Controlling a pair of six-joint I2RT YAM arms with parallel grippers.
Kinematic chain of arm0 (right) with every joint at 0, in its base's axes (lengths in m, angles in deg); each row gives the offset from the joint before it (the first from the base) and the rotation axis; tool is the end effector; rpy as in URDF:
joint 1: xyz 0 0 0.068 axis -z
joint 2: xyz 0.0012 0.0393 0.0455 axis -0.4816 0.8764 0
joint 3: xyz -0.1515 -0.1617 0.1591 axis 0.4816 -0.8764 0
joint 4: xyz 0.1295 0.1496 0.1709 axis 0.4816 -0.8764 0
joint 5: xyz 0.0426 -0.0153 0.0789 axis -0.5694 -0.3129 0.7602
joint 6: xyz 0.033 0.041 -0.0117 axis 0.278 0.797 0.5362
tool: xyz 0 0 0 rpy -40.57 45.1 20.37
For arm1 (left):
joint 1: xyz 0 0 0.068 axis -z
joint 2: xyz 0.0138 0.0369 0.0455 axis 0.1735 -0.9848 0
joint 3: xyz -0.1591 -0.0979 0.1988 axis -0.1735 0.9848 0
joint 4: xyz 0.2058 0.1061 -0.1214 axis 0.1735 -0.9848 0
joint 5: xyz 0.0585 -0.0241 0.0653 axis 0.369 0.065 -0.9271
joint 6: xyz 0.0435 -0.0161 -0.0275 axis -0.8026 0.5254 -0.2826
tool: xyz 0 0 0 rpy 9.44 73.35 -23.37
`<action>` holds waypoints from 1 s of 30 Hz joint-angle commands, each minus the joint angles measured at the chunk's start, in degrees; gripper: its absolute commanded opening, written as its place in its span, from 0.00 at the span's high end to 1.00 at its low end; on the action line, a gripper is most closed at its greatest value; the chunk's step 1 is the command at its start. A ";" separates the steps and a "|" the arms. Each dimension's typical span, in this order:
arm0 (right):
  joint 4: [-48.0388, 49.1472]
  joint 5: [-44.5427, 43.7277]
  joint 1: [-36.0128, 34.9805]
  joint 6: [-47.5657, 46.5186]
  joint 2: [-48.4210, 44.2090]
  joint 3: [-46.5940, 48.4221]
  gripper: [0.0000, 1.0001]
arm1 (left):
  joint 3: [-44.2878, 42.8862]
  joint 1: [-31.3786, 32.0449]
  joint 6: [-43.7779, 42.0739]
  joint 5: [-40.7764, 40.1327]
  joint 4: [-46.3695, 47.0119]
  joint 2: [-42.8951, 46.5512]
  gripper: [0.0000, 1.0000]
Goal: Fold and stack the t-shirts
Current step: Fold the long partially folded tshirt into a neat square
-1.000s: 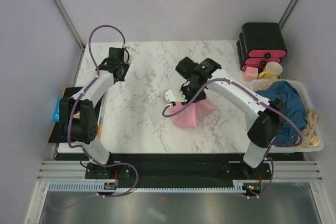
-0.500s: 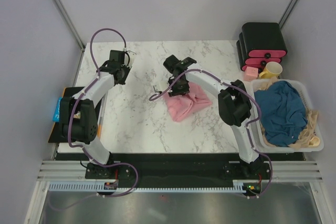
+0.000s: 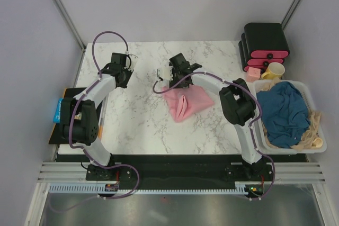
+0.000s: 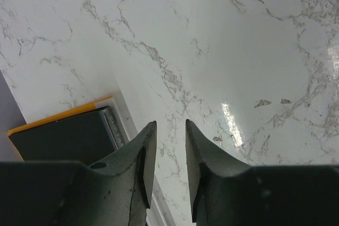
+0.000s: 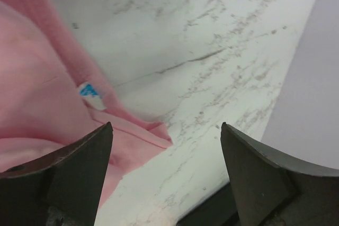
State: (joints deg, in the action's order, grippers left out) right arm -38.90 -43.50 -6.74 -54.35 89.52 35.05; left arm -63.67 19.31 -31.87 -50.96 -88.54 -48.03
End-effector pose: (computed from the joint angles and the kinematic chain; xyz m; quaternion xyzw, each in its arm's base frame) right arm 0.4022 0.2801 0.1868 -0.6913 0.6447 -0.1449 0.2924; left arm 0.3623 -0.0532 0.2336 0.2081 0.9159 0.1115 0.3246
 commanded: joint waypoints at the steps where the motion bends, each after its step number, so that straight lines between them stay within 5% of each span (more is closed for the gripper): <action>1: 13.02 -8.70 0.02 3.96 -7.04 0.00 0.11 | -0.14 -0.27 1.09 1.65 0.35 0.31 0.64; 9: 11.27 -10.12 2.22 12.32 -16.01 -3.49 0.10 | -0.84 -0.18 0.22 4.98 -0.88 1.80 0.63; 13: 11.45 -12.67 6.07 18.71 -19.09 -10.98 0.13 | -1.98 0.78 -2.15 19.37 -5.44 4.61 0.57; 16: 4.53 -7.51 11.87 25.75 -18.13 -12.49 0.30 | -3.91 2.45 -2.51 30.19 -10.35 5.23 0.51; 18: -5.13 4.42 16.70 27.95 -16.64 -10.21 0.43 | -5.14 5.34 -2.77 35.98 -12.22 5.14 0.46; 26: -33.43 38.20 25.77 23.32 -5.74 1.74 0.93 | -13.05 20.73 1.35 42.25 -14.68 -0.38 0.44; 30: -39.96 46.91 25.86 19.00 -3.63 4.82 0.95 | -18.58 23.72 2.06 42.00 -14.95 -5.39 0.43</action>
State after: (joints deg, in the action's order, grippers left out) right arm -67.10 -13.30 20.52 -31.20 86.07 34.08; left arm -77.22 41.98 -31.85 -11.77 -102.16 -49.52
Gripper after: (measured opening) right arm 0.057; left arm 0.563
